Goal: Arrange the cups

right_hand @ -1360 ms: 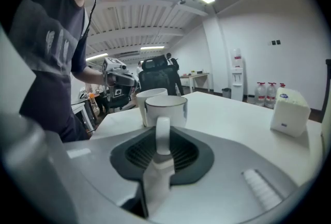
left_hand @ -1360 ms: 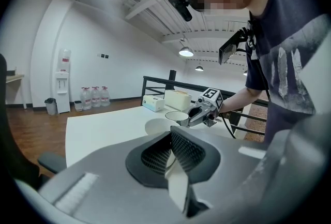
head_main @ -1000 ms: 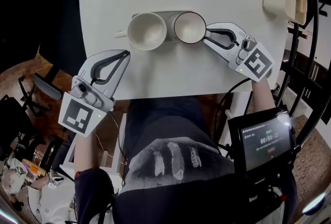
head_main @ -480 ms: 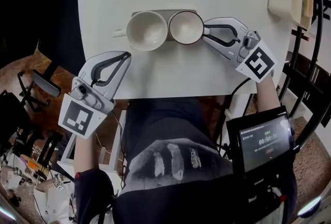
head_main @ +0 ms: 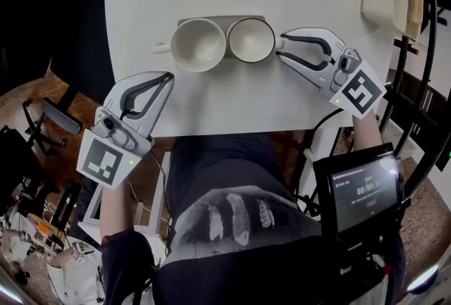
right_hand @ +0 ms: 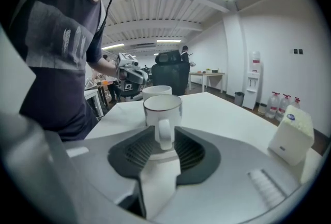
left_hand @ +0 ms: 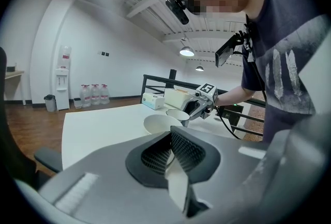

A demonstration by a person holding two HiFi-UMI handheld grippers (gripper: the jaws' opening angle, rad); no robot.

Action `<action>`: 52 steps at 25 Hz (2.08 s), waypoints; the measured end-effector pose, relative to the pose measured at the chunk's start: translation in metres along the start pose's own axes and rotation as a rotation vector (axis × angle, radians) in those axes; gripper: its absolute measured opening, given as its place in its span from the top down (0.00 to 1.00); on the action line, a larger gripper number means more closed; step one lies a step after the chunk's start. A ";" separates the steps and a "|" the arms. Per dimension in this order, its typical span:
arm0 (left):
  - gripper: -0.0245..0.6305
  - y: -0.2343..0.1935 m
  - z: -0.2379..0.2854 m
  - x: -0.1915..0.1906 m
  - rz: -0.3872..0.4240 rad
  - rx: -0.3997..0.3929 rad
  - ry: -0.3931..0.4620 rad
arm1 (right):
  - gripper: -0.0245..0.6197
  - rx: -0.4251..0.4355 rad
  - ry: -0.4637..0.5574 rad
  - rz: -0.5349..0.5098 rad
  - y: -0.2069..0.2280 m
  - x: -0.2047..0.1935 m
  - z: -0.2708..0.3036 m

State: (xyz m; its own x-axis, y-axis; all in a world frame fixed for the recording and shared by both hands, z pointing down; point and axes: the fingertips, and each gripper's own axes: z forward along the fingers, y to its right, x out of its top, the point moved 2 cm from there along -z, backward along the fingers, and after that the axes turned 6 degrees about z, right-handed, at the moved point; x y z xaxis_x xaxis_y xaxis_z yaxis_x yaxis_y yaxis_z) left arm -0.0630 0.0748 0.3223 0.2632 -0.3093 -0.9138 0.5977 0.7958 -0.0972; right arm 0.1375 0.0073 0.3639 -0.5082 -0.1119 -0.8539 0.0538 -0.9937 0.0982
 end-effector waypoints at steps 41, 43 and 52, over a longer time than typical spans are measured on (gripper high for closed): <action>0.94 -0.037 0.005 0.105 0.240 -0.077 0.079 | 0.96 0.026 0.281 0.049 -0.019 0.161 0.013; 0.94 -0.035 0.007 0.104 0.243 -0.079 0.078 | 0.96 0.021 0.282 0.050 -0.018 0.159 0.012; 0.94 -0.034 0.008 0.106 0.237 -0.091 0.076 | 0.96 -0.006 0.276 0.043 -0.016 0.158 0.014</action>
State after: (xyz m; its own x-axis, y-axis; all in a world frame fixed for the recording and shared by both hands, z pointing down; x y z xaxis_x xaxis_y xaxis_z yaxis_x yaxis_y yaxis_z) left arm -0.0497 0.0106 0.2322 0.3283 -0.0718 -0.9418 0.4544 0.8861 0.0909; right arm 0.0447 0.0054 0.2346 -0.2520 -0.1501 -0.9560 0.0761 -0.9879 0.1351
